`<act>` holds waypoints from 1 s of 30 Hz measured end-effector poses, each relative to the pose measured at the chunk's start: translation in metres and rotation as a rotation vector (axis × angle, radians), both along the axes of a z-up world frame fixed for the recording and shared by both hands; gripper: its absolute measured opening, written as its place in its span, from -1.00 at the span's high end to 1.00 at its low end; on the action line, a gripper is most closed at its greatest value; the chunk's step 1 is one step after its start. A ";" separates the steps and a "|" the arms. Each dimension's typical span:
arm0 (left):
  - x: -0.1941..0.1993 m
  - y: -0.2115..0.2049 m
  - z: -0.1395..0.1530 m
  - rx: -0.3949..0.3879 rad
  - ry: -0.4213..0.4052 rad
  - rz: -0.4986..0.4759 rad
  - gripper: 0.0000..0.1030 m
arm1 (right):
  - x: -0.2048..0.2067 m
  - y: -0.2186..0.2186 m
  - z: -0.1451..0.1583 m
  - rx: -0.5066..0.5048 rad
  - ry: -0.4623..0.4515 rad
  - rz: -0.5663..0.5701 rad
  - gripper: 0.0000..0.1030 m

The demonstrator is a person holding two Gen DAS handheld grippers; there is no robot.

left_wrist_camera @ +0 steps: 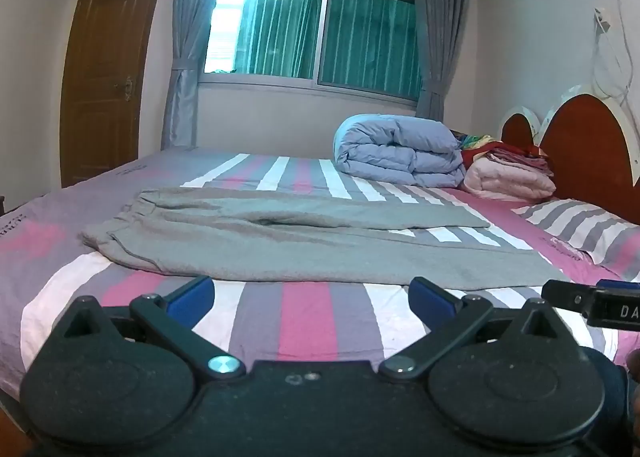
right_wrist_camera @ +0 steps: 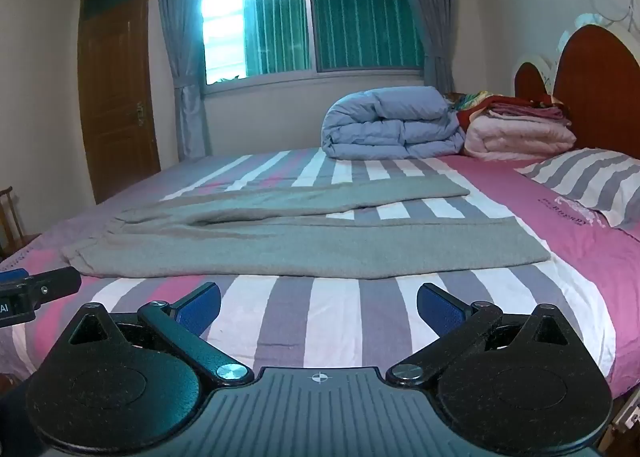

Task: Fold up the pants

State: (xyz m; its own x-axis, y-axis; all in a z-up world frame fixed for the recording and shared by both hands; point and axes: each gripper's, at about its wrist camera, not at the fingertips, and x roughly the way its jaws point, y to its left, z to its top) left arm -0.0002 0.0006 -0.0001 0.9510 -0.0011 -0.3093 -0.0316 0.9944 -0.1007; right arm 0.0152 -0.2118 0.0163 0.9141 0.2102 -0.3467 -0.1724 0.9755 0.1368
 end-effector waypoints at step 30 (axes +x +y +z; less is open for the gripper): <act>0.004 -0.001 -0.003 0.017 0.014 0.003 -0.89 | 0.003 -0.002 -0.005 0.023 0.006 -0.008 -1.00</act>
